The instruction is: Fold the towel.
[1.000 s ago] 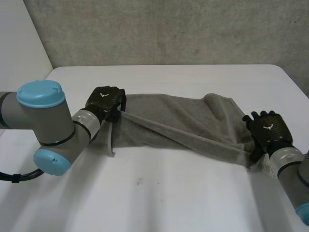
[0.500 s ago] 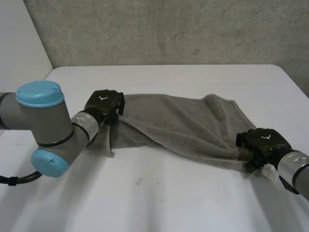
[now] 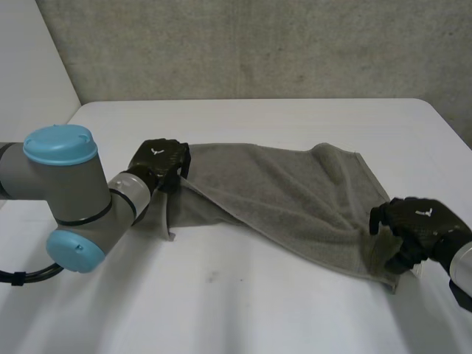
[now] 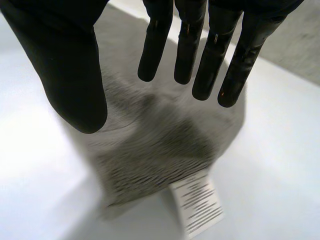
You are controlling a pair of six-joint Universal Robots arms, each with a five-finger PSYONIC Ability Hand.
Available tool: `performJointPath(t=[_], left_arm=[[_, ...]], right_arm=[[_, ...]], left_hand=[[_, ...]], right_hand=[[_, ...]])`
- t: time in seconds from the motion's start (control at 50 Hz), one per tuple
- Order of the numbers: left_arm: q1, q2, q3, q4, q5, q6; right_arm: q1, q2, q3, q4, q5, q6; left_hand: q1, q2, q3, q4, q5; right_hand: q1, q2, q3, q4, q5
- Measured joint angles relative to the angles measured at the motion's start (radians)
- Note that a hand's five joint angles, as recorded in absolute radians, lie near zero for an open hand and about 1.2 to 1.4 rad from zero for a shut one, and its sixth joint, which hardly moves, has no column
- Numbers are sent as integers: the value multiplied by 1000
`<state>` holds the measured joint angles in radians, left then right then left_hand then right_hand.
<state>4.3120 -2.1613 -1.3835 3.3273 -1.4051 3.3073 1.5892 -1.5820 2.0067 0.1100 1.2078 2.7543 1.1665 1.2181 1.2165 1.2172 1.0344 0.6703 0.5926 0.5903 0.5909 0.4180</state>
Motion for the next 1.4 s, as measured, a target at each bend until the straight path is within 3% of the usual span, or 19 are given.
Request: performJointPath(t=[0.18,0.6,0.9,0.96,1.04,1.24,1.4], left_arm=[[0,0,-4,0,1,0],[0,-1,-5,3,2,0],[0,-2,-5,5,2,0],[0,-2,-5,5,2,0],[0,-2,-5,4,1,0],[-4,10,-54,-2,2,-4],[-19,50,-148,5,3,-20]], right_arm=[[0,13,47,3,-34,-1],[0,177,108,-227,-32,-17],[-17,243,108,-321,-21,-55],[-22,249,105,-333,-17,-60],[-33,248,99,-351,-8,-64],[-94,219,44,-392,10,-65],[-98,215,-37,-340,10,-66]], left_hand=[[0,0,0,0,0],[0,0,0,0,0],[0,0,0,0,0],[0,0,0,0,0],[0,0,0,0,0],[-1,-11,-9,-10,-3],[-401,-454,-451,-446,-433]], right_hand=[[-33,-28,-27,-27,-26],[-67,-70,-66,-67,-67],[171,140,143,142,131],[466,402,404,404,376],[647,558,561,557,546],[713,617,621,622,608],[720,619,623,625,616]])
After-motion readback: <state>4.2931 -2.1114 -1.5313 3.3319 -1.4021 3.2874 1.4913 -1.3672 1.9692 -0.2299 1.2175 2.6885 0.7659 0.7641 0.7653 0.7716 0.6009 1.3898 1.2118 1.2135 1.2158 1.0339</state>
